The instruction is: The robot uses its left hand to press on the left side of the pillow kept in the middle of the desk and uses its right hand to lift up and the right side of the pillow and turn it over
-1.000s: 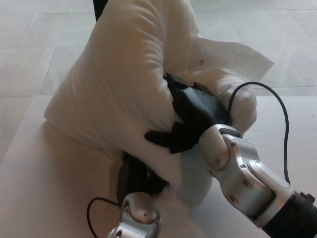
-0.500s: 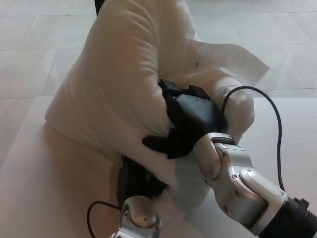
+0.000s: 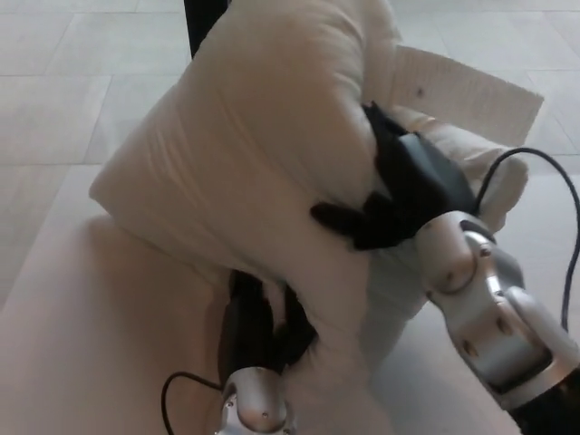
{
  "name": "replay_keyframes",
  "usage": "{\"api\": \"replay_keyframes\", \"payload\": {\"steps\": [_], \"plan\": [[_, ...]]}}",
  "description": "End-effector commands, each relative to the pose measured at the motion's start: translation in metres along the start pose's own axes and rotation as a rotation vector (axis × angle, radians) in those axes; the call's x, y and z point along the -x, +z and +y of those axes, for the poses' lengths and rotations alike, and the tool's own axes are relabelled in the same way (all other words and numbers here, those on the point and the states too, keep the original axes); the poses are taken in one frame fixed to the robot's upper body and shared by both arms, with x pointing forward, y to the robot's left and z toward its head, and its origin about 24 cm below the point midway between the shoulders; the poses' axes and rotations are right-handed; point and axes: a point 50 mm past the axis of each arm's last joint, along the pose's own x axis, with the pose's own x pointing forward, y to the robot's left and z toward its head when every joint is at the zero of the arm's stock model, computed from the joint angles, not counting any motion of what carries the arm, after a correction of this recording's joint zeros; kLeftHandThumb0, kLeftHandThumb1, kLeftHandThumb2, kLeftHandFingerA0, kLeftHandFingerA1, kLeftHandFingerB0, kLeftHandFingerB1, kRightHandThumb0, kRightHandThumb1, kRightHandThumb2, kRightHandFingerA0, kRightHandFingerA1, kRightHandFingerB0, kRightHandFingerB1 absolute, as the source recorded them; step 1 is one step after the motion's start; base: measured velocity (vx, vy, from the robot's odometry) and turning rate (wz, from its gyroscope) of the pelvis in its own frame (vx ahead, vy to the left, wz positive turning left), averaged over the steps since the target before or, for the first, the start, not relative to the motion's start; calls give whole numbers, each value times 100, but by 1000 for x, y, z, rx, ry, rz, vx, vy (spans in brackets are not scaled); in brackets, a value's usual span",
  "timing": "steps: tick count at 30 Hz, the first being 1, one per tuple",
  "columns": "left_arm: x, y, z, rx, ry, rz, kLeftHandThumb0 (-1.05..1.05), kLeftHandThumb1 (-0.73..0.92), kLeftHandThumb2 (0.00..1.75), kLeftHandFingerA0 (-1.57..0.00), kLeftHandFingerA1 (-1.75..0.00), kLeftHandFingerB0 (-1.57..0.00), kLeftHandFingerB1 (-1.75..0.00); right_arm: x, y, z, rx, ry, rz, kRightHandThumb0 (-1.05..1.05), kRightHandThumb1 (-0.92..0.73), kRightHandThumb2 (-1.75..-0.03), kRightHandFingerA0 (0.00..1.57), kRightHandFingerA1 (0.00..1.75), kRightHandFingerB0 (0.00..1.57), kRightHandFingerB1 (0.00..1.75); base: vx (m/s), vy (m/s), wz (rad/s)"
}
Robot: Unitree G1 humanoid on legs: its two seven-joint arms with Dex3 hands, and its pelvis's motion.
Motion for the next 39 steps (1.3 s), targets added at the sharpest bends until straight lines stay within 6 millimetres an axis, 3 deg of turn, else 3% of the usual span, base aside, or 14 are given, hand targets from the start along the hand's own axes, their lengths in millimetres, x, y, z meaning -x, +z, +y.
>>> {"api": "replay_keyframes", "payload": {"steps": [1,3,4,6,12,13,14,22,29,30,31,33,38,39], "plan": [[44,-40,3,307,-406,310,-86,68,97,-3,-42,0,-2,6,-66,-64,-595,209,166,-60,-54,-58,70,83,39,34,0,0,0],[32,-37,46,274,-315,276,-70,70,94,-3,-43,0,0,16,-93,-99,-623,119,244,-56,-54,-57,71,88,38,33,0,0,0],[31,-37,55,284,-294,279,-68,69,92,-2,-47,0,0,20,-101,-106,-609,105,260,-60,-55,-57,39,53,36,32,0,0,0],[29,-35,78,278,-255,266,-62,85,65,-4,-43,0,0,29,-117,-121,-564,70,299,-63,-45,-84,45,61,26,45,0,0,0],[33,-34,133,284,-162,227,-73,63,90,-4,-47,0,0,62,-161,-135,-625,13,400,-57,-46,-81,53,57,30,45,0,0,0],[34,-34,142,299,-147,220,-71,76,63,-7,-48,0,0,67,-167,-138,-625,13,411,-58,-47,-81,51,57,30,45,0,0,0],[36,-34,153,323,-115,218,-83,58,95,-1,-47,0,-10,75,-175,-141,-617,-2,444,-57,-46,-82,50,58,30,46,0,0,0],[49,-43,218,347,30,213,-84,57,94,0,-32,0,-9,125,-218,-163,-632,-112,587,-54,-58,-58,54,51,36,32,0,0,0],[60,-45,254,385,97,193,-76,62,63,-10,-44,-1,-16,160,-243,-182,-643,-190,644,-53,-57,-57,40,45,35,31,0,0,0],[63,-46,259,411,116,190,-73,48,91,-5,-50,0,-23,167,-247,-186,-671,-215,647,-58,-54,-57,41,46,38,32,0,0,0],[69,-52,266,428,159,202,-76,63,60,-2,-27,-7,-38,176,-253,-191,-661,-253,674,-65,-46,-86,42,58,33,46,0,0,0],[71,-54,269,405,175,214,-76,47,90,0,-33,-1,-41,180,-255,-193,-668,-261,677,-57,-58,-58,40,42,43,34,0,0,0],[78,-54,284,415,186,200,-83,61,58,-10,-45,-3,-47,190,-252,-209,-670,-276,651,-73,-65,-60,37,45,29,31,0,0,0],[80,-54,290,423,207,197,-41,23,90,0,-50,-4,-56,195,-252,-215,-621,-291,646,-77,-55,-92,34,54,19,44,0,0,0]]}}
